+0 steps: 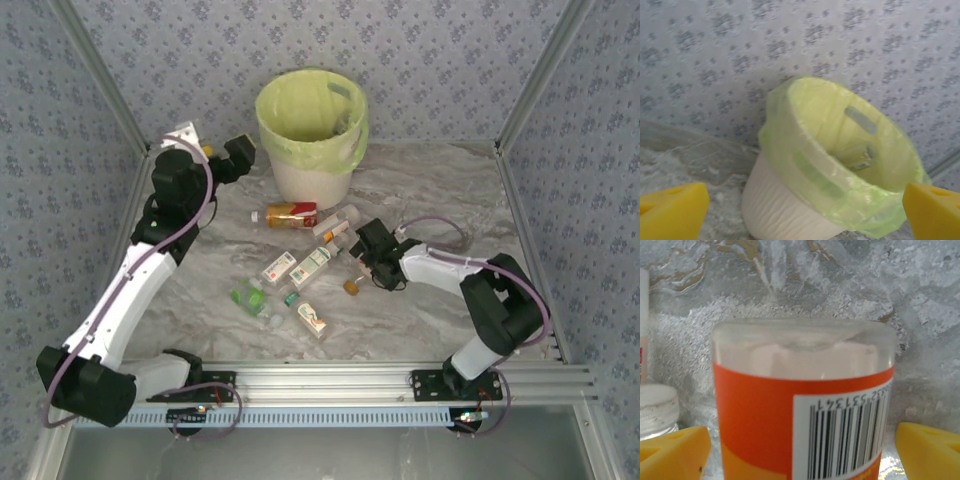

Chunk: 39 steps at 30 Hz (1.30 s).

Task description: Put the plastic bottles in the bin

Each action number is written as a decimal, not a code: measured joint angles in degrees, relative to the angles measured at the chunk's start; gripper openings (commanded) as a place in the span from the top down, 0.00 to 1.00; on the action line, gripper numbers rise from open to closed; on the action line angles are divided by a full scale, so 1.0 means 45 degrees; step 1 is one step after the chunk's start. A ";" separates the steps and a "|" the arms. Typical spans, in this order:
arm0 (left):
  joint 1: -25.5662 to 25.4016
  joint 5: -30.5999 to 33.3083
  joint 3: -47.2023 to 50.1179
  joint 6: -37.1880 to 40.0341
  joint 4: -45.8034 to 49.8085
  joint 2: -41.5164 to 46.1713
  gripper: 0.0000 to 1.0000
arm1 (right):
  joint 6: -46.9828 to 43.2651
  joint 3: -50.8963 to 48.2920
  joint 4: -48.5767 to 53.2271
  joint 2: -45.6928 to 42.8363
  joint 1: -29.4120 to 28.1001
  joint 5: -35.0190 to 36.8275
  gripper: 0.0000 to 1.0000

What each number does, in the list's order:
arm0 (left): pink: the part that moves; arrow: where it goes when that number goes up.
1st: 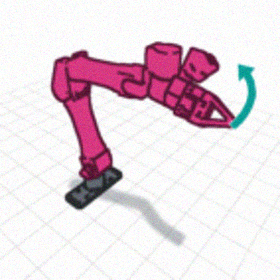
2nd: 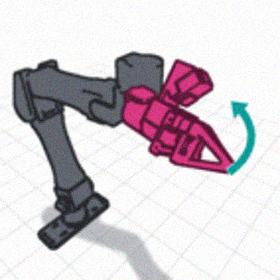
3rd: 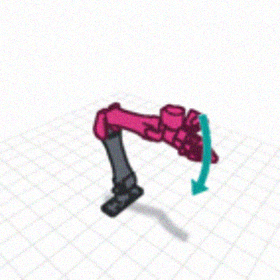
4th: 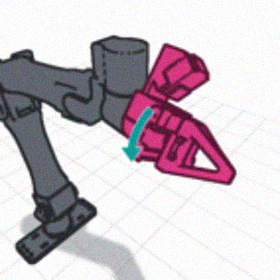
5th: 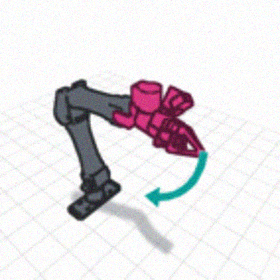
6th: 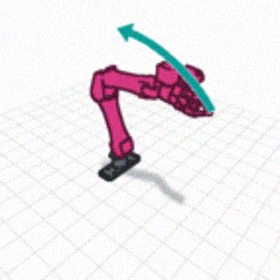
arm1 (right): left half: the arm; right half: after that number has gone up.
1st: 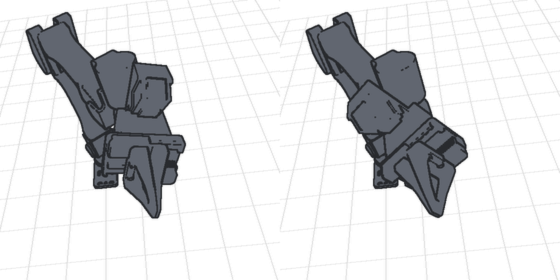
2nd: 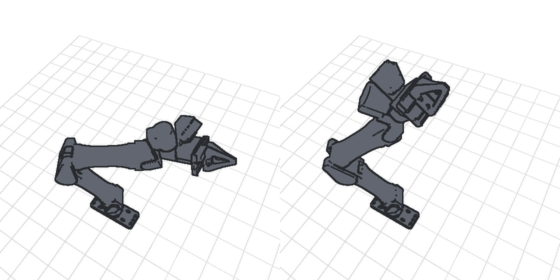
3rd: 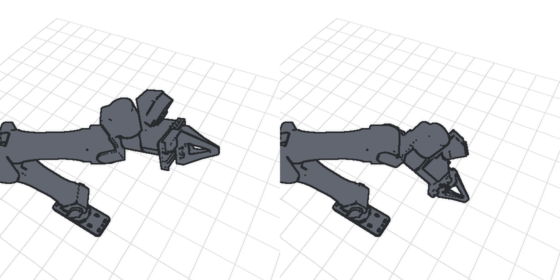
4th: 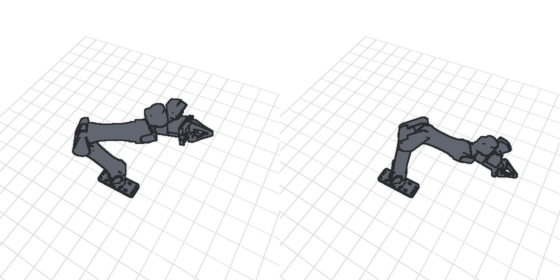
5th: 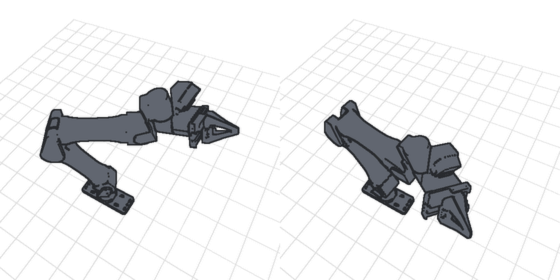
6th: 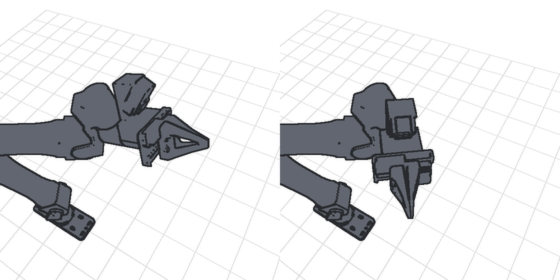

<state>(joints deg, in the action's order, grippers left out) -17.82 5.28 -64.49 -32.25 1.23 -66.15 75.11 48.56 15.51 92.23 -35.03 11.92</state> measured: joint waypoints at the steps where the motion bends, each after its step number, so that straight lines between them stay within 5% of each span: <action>1: 0.0151 0.0039 0.0219 -0.0219 0.0078 0.0073 0.01 | 0.0121 0.0112 0.0136 0.0112 0.0000 0.0039 0.05; 15: 0.0967 0.0083 0.0937 -0.0957 0.1219 0.0525 0.01 | 0.0364 0.0981 0.1428 0.0792 0.0010 0.0267 0.20; 30: 0.1282 0.0083 0.1117 -0.1001 0.1753 0.0525 0.00 | -0.1088 0.0631 0.0505 0.0491 0.0015 0.0257 0.54; 39: 0.1297 0.0083 0.1132 -0.1078 0.1783 0.0505 0.00 | -0.2234 0.0515 0.0316 -0.0928 -0.0029 0.0656 0.56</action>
<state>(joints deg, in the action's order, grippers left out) -11.99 5.65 -59.40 -37.10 9.26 -63.88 65.06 50.87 16.93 88.05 -35.16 14.87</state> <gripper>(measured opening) 0.994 0.584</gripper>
